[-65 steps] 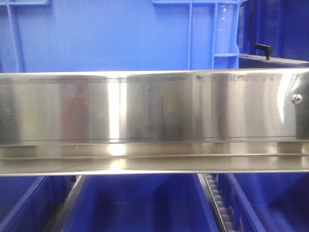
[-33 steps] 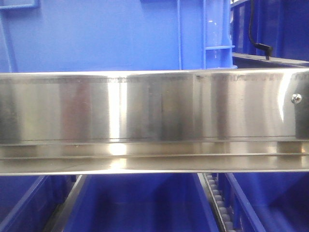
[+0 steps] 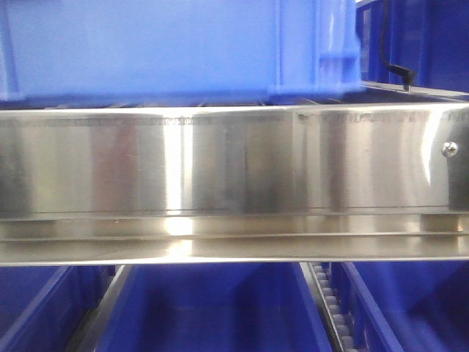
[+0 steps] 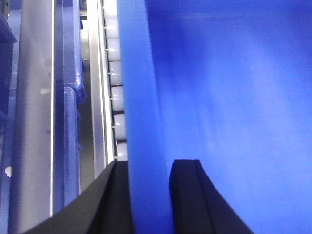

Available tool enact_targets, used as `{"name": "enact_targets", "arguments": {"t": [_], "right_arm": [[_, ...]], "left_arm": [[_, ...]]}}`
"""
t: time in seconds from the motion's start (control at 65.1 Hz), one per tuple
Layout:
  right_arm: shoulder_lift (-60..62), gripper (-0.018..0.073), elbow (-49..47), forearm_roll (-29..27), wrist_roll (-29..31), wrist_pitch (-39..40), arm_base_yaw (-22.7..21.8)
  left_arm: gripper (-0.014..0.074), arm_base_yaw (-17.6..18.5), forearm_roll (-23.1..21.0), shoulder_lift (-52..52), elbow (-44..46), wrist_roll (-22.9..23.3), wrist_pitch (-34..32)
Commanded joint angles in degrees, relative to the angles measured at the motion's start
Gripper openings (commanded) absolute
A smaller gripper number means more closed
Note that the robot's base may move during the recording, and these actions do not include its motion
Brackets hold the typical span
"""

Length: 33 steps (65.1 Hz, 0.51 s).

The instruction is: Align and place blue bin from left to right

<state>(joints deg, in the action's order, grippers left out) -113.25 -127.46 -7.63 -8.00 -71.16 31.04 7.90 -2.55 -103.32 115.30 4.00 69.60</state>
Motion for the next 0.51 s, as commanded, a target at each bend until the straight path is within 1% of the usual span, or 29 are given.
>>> {"name": "enact_targets", "arguments": {"t": [0.0,0.169,0.492], "right_arm": [[2.55,-0.0153,-2.91,0.06,-0.93,3.98,0.04],[4.14,-0.0153,-5.83,-0.06,-0.93,3.98,0.04],[5.74,-0.0153,-10.05,-0.06,-0.93,3.76,0.04]], "left_arm": [[-0.0111,0.36,-6.5,3.96,3.18,-0.51,-2.71],[-0.0111,0.36,-8.63,6.66,5.28,-0.51,-2.86],[-0.0111,0.36,-8.86,8.35,8.37,-0.51,-2.97]]}}
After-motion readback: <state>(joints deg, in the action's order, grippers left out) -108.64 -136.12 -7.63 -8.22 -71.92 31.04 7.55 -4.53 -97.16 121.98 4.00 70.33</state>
